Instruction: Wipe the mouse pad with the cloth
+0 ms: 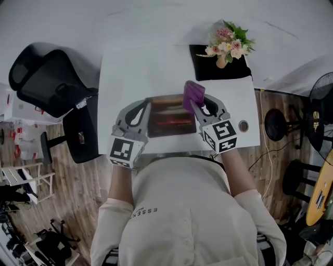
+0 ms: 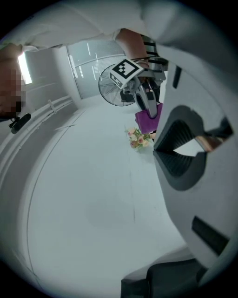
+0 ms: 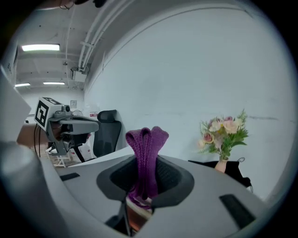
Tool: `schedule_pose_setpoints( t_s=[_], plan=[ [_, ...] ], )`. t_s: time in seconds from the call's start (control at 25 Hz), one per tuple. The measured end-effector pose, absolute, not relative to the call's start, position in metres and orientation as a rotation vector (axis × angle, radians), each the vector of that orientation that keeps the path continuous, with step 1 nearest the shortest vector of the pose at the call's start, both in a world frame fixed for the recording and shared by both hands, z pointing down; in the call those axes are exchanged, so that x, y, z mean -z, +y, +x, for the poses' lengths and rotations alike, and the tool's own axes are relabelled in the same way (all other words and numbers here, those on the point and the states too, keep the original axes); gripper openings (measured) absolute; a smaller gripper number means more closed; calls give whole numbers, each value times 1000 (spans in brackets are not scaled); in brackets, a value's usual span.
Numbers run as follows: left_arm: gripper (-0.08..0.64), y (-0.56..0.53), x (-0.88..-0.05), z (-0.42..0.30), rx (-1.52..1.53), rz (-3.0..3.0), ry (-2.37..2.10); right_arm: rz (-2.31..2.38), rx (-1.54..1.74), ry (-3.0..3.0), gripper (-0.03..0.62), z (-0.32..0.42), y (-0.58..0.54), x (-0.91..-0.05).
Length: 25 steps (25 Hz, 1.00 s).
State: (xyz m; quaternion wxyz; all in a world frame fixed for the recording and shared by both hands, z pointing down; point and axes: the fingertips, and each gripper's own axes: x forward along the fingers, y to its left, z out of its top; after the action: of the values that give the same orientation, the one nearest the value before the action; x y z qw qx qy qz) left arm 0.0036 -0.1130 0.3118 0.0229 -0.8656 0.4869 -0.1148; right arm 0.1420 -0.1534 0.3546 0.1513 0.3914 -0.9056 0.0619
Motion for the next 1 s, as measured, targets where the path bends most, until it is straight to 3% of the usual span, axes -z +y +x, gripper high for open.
schedule_pose_setpoints(
  t_s=[0.32, 1.0],
  plan=[
    [3, -115, -280, -14, 339, -2628, 1498, 1278, 77, -2659, 100, 133, -152, -303],
    [3, -117, -281, -16, 282, -2651, 1591, 1287, 100, -2673, 92, 139, -140, -302]
  ],
)
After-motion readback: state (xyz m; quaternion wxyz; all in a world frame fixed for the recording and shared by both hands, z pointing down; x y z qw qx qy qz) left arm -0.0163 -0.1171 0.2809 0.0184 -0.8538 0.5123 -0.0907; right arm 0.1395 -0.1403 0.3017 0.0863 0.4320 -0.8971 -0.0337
